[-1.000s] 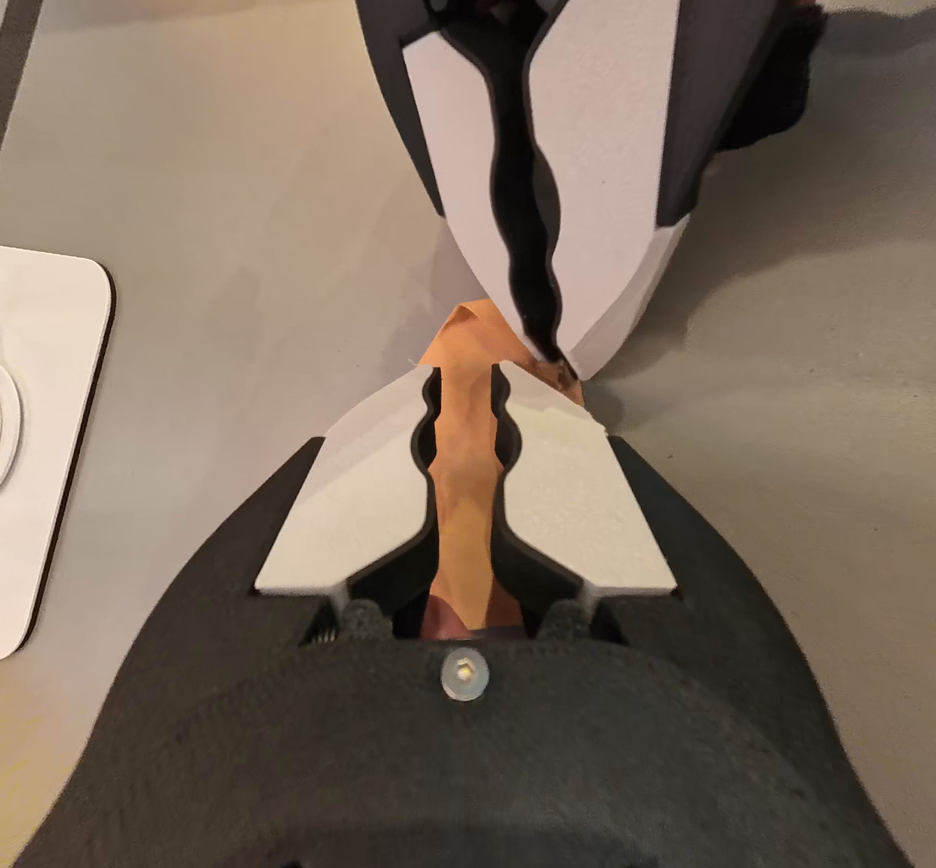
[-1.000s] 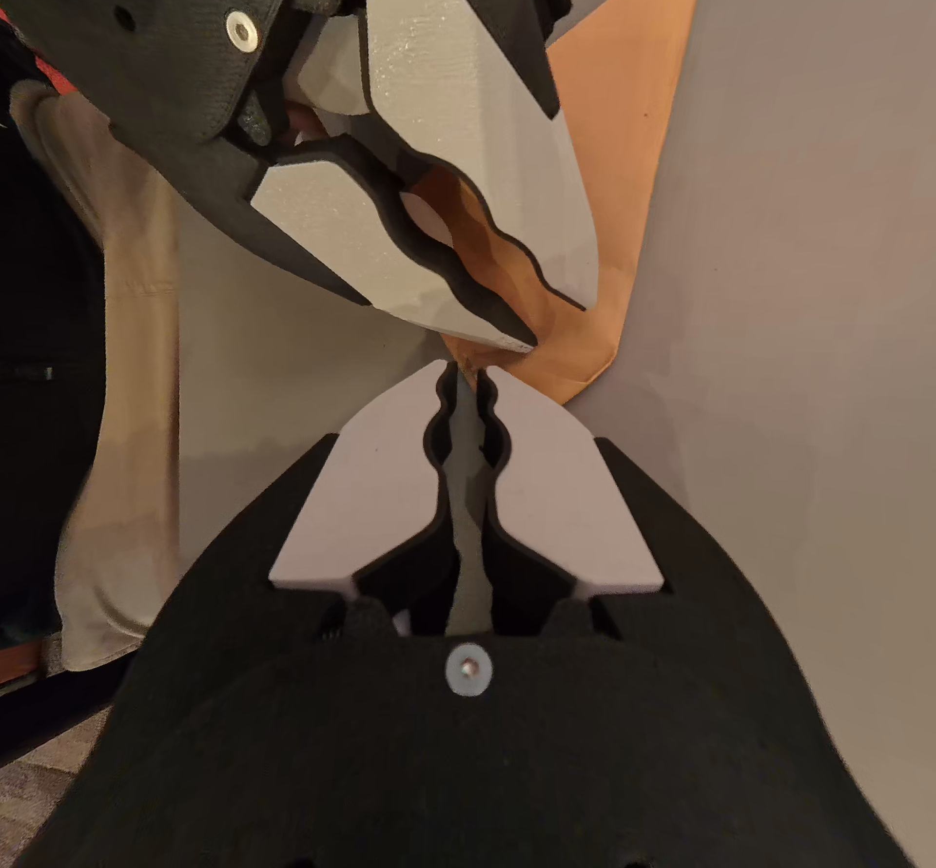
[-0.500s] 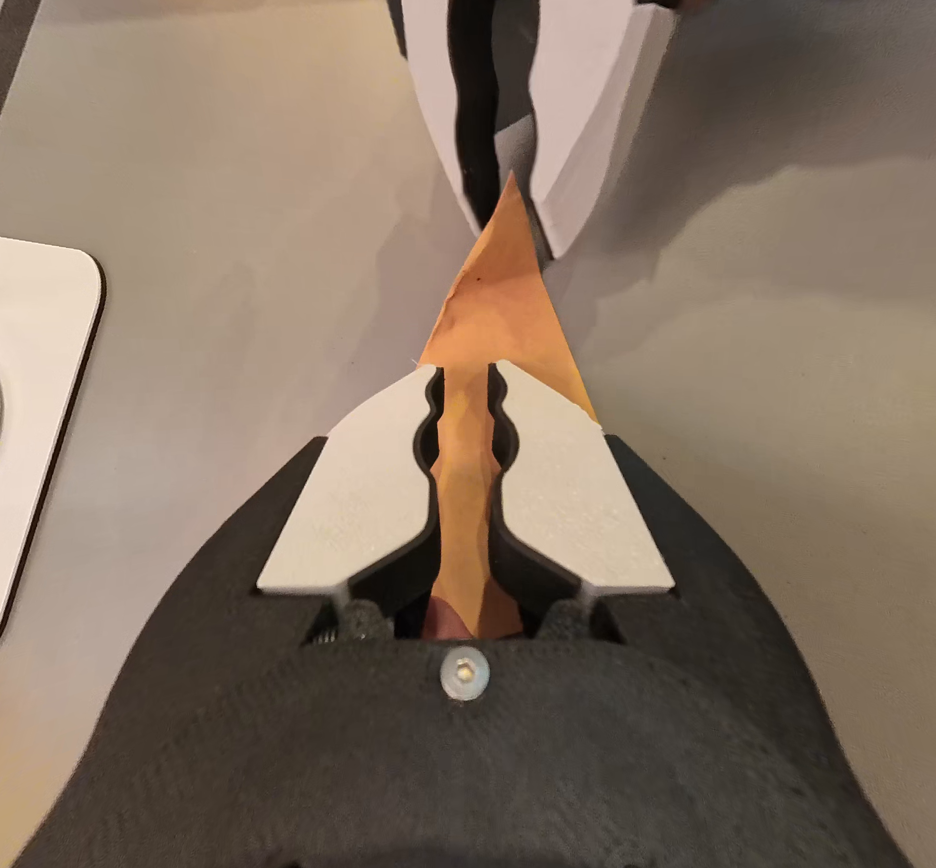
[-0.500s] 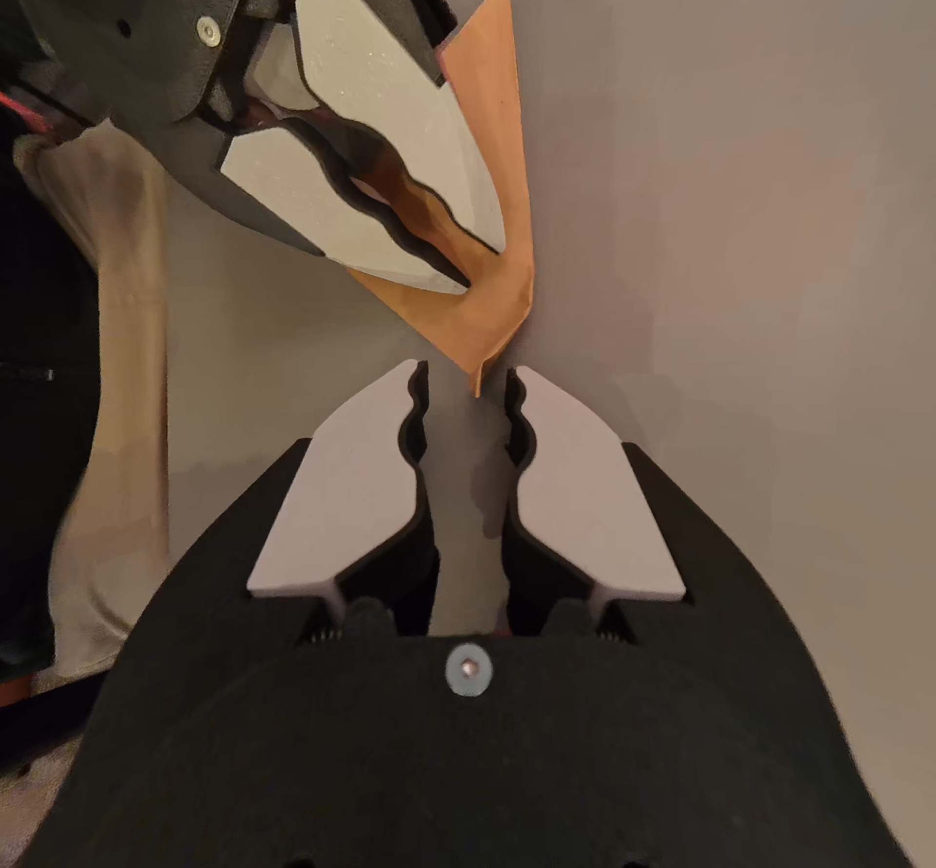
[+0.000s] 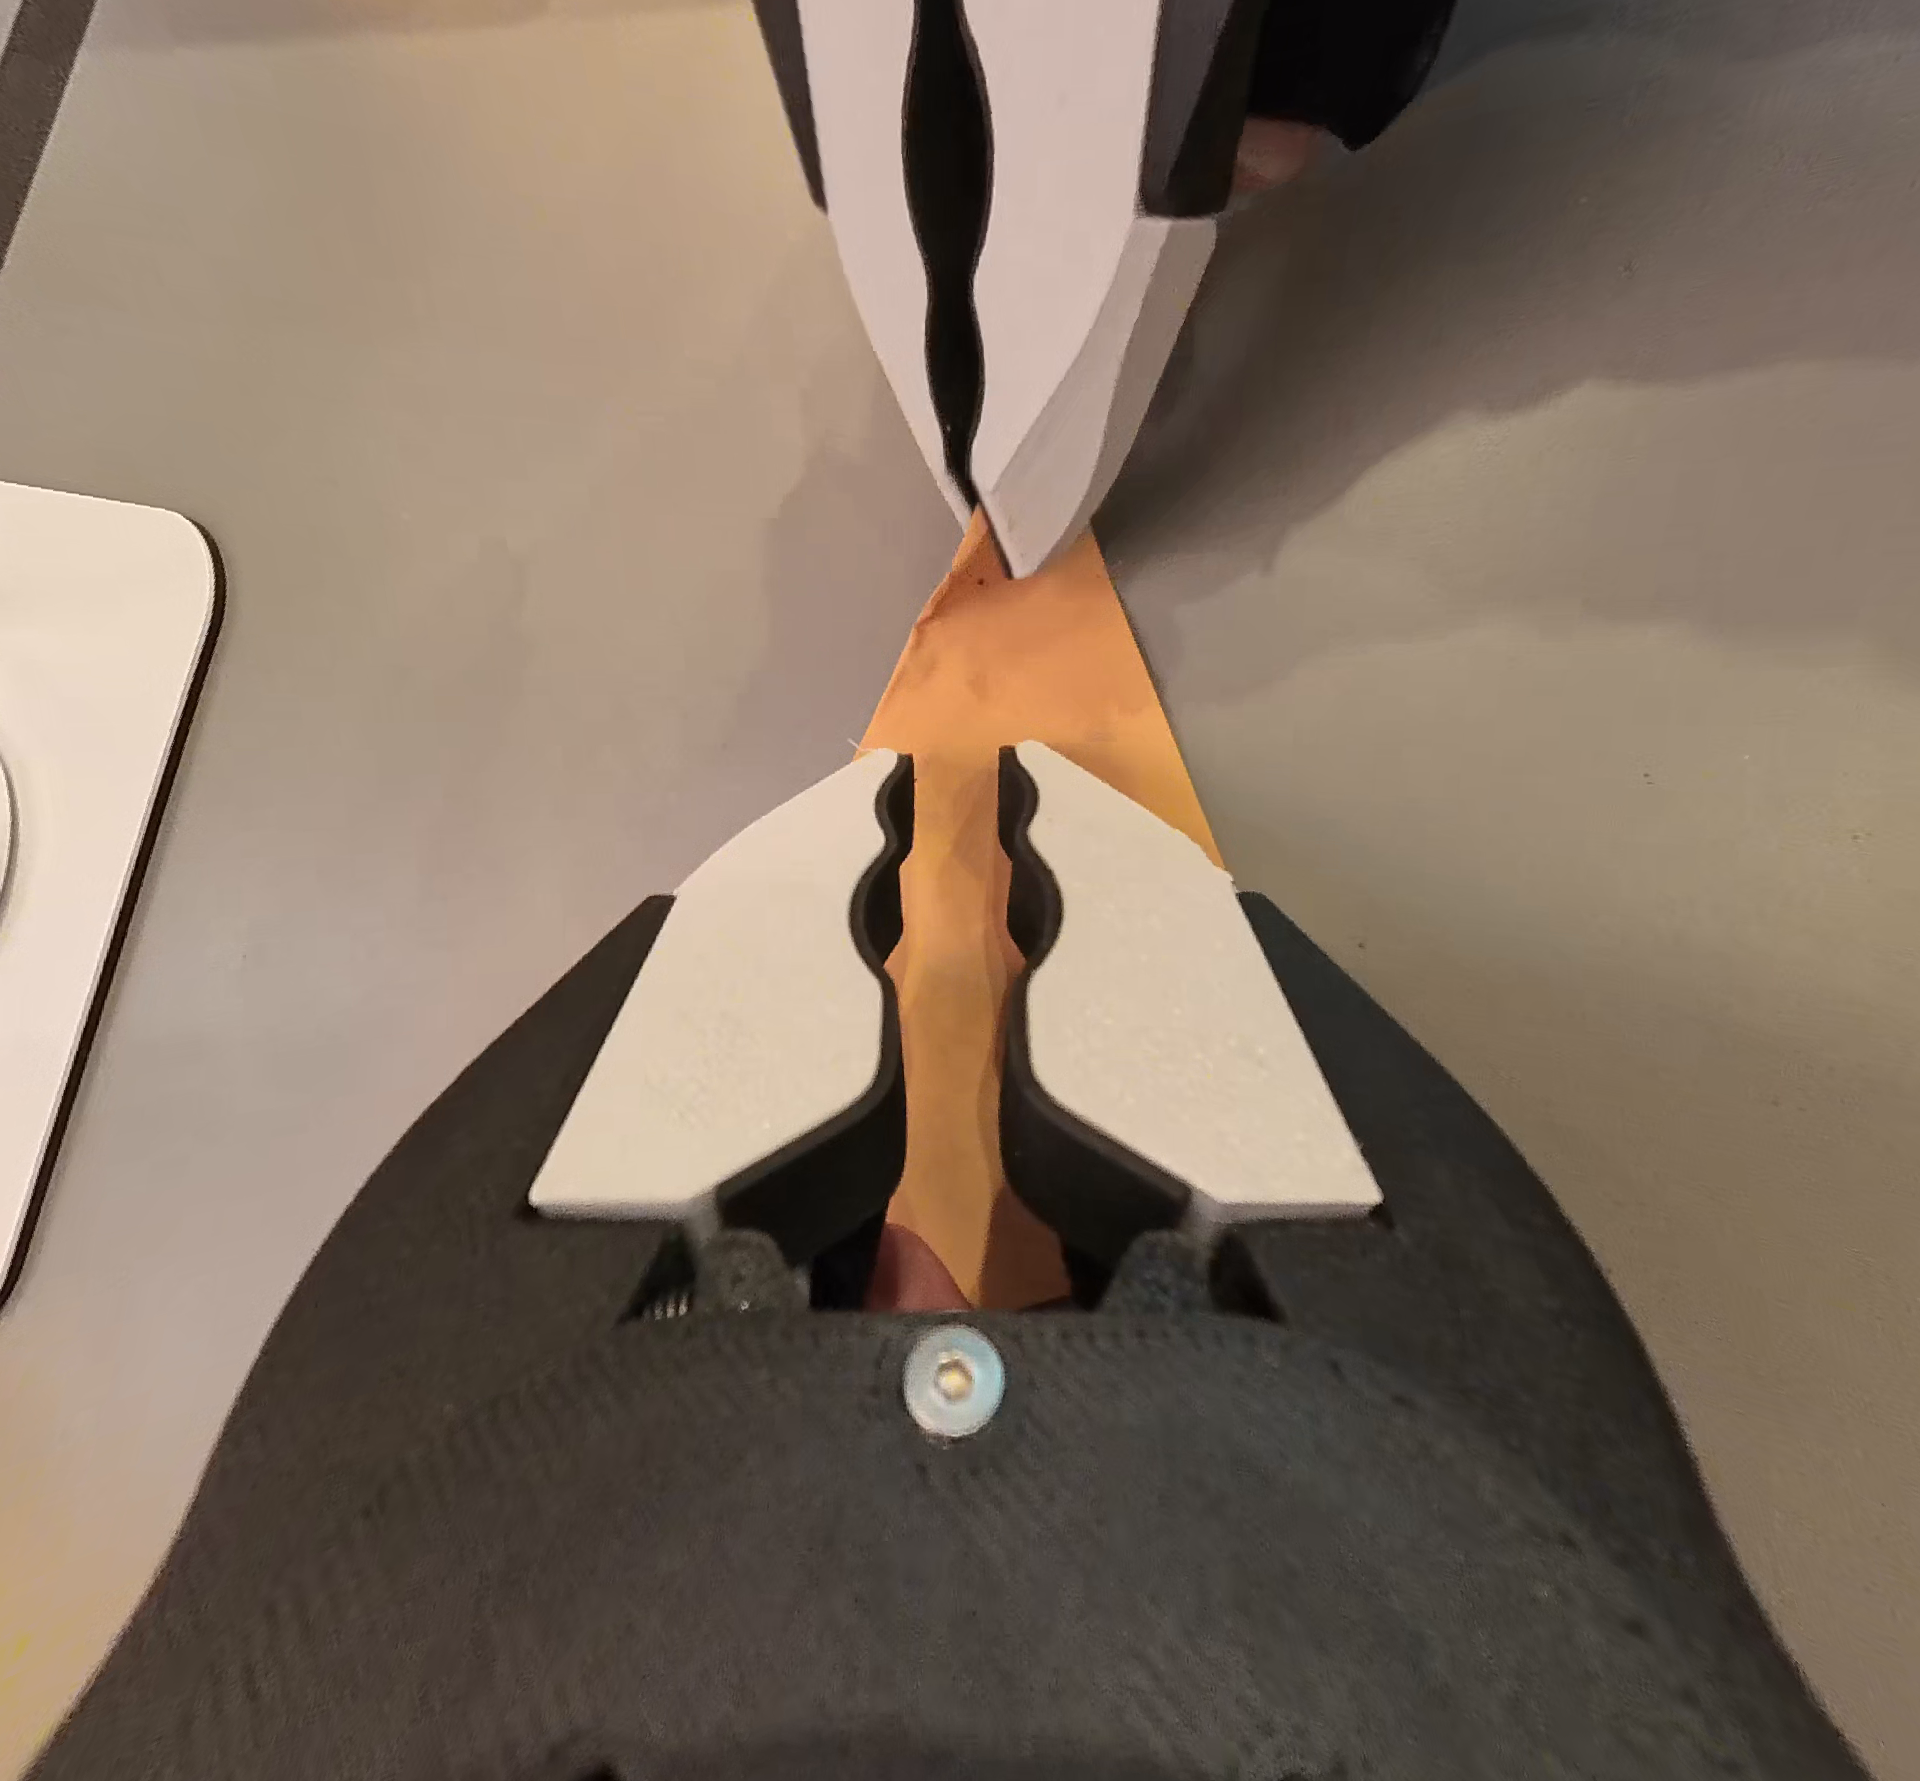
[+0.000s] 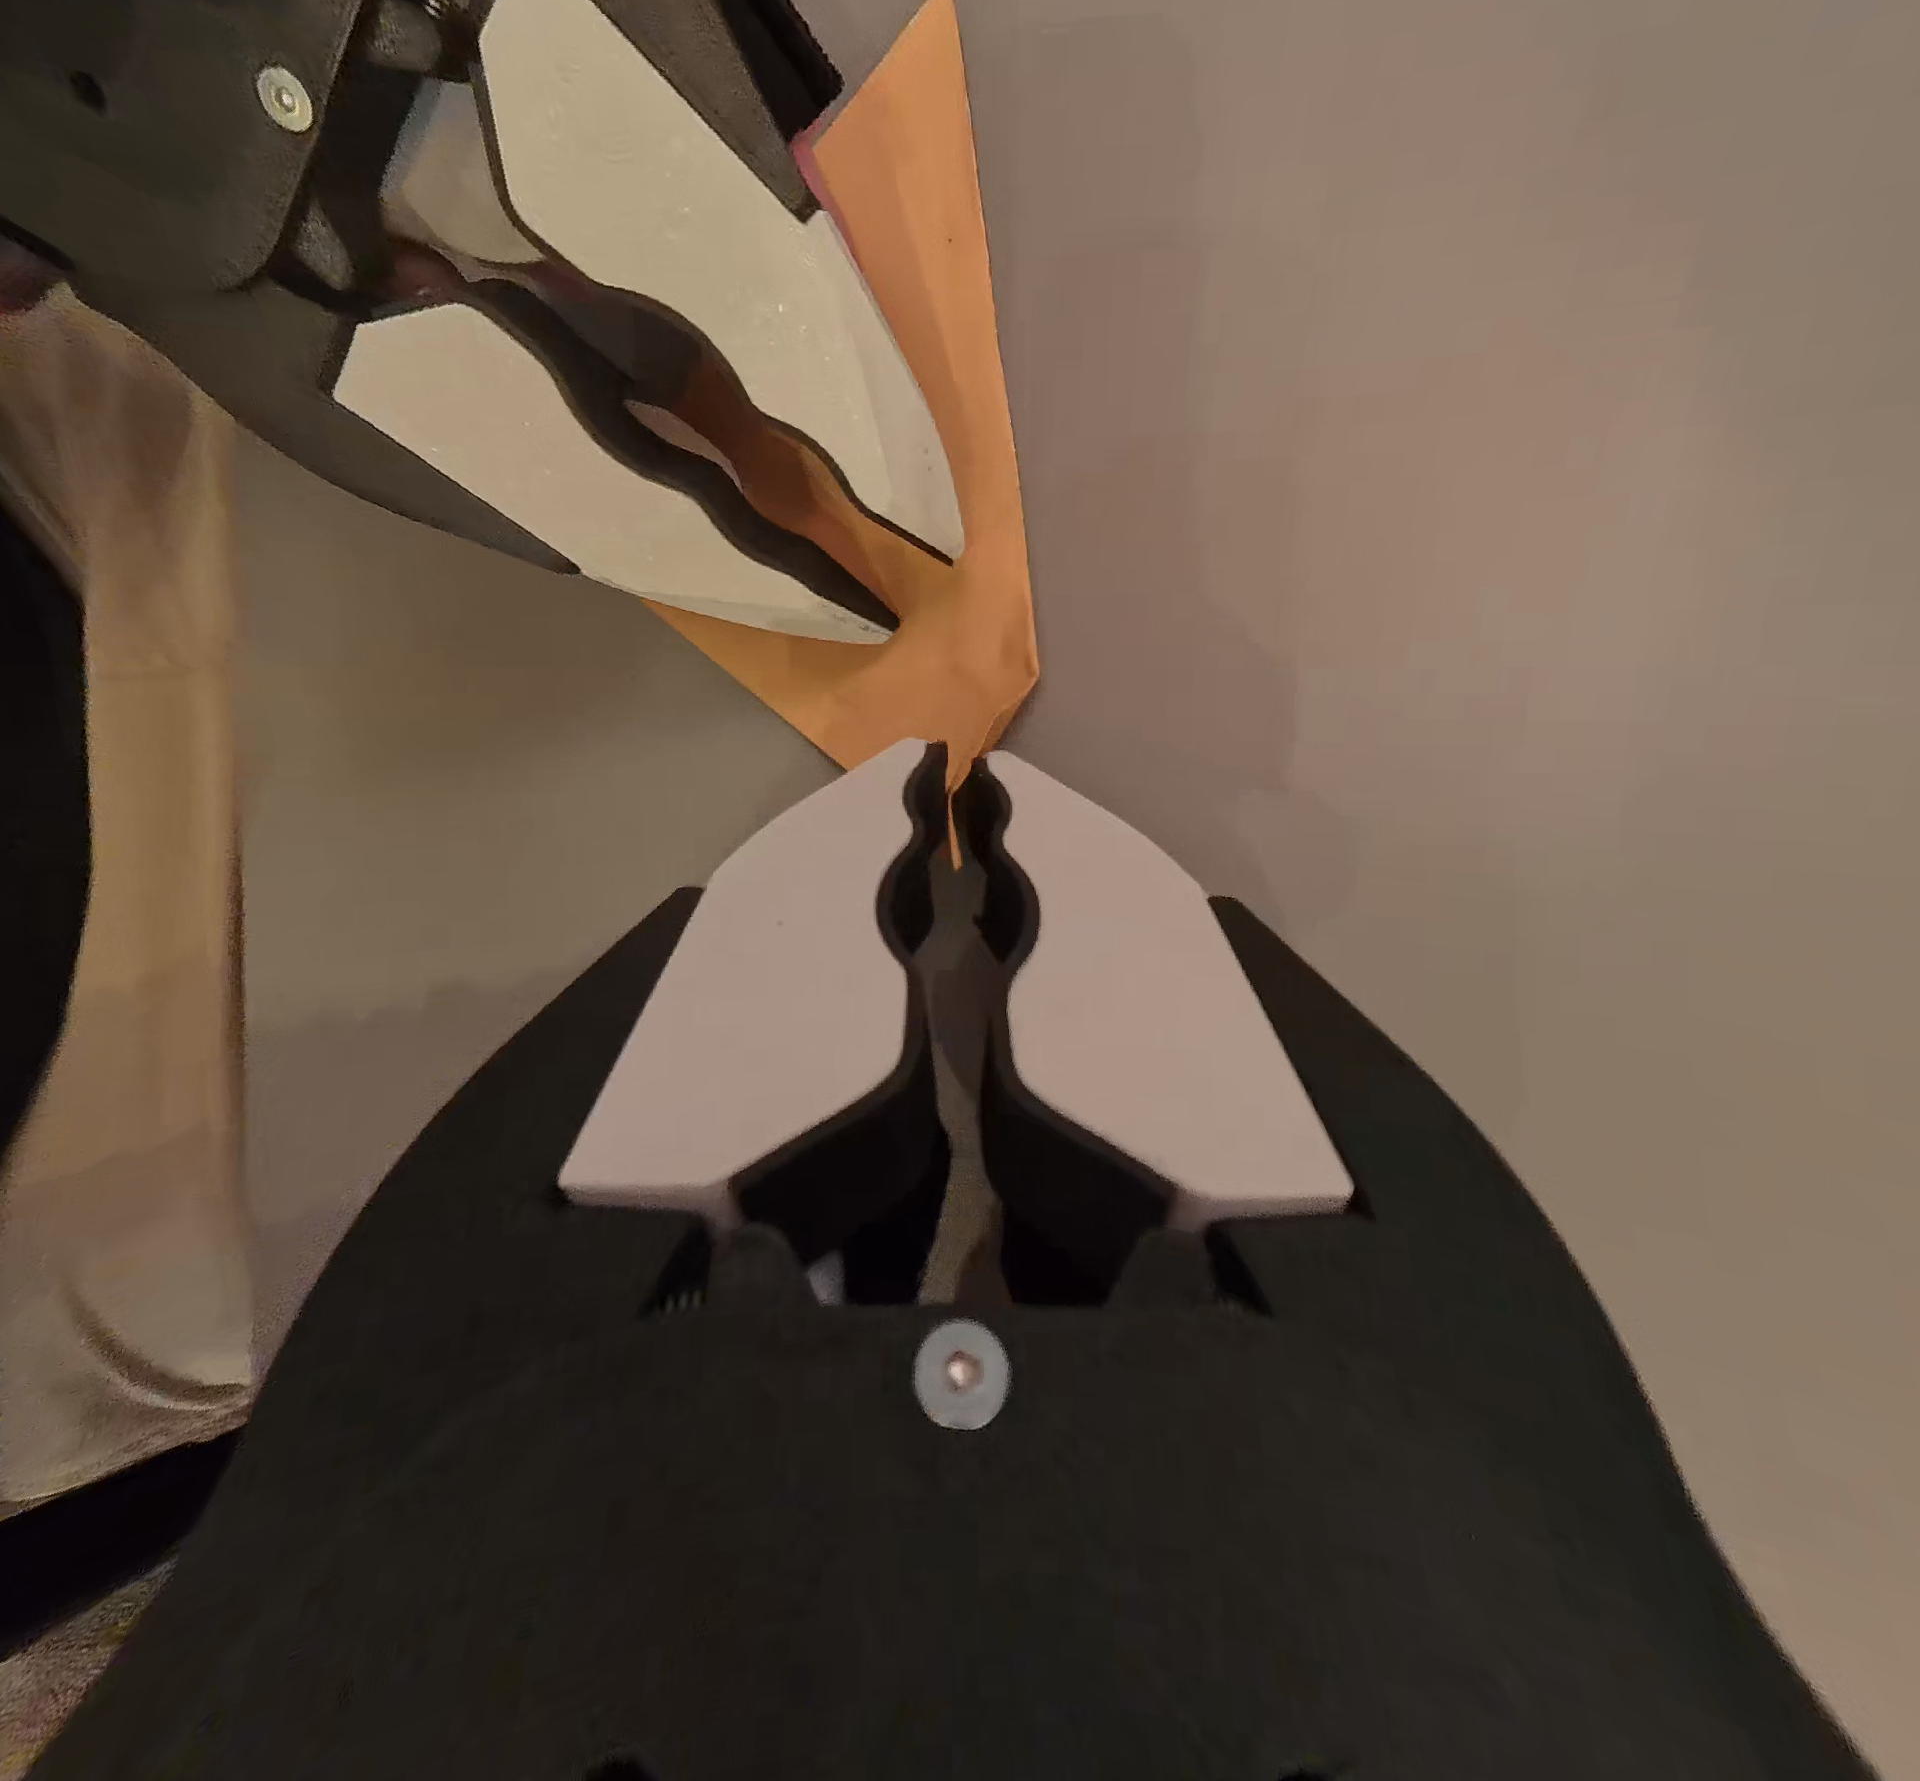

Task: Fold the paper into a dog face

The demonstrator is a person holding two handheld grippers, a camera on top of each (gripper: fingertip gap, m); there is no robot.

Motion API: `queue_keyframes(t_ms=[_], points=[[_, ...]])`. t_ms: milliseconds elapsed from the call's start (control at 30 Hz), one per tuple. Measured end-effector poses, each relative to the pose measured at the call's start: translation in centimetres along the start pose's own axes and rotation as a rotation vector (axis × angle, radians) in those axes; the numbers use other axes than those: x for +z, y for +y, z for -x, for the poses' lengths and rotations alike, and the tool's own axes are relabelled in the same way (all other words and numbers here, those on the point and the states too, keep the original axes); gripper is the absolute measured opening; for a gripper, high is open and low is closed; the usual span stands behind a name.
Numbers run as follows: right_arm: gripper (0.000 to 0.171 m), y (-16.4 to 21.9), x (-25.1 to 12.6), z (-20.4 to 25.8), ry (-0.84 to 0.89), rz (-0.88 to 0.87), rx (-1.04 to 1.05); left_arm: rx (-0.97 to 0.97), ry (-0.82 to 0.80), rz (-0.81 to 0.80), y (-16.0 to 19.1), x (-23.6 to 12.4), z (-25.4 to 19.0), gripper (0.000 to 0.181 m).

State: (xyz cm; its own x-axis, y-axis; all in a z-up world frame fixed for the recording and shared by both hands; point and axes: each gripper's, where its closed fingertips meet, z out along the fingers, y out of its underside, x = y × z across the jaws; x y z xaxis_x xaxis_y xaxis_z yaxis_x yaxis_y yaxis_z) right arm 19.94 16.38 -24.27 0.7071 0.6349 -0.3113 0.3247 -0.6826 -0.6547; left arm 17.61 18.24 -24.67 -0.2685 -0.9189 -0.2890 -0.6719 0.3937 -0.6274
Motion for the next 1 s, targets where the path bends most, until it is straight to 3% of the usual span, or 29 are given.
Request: queue_keyframes(t_ms=[33,567,667,800,900,1000], points=[[0.002,-0.2,0.0,0.3,-0.006,-0.003,-0.014,-0.001,-0.004,0.000,0.0,0.0,0.0,0.015],[0.002,-0.8,-0.5,1.8,-0.032,-0.005,-0.085,-0.030,-0.046,0.013,0.0,0.1,0.3,0.015],[0.008,-1.0,-1.1,1.0,-0.024,-0.030,-0.021,-0.043,-0.044,0.017,0.0,0.1,0.3,0.015],[0.031,-0.2,-0.8,0.5,-0.008,0.009,0.010,-0.056,-0.051,0.020,0.1,0.1,0.4,0.015],[0.029,0.2,-0.3,0.0,0.034,0.054,-0.002,-0.056,-0.052,0.019,0.0,0.1,0.4,0.014],[0.011,0.2,0.1,-0.2,0.032,0.054,0.018,-0.062,-0.052,0.018,0.0,0.1,0.4,0.014]])
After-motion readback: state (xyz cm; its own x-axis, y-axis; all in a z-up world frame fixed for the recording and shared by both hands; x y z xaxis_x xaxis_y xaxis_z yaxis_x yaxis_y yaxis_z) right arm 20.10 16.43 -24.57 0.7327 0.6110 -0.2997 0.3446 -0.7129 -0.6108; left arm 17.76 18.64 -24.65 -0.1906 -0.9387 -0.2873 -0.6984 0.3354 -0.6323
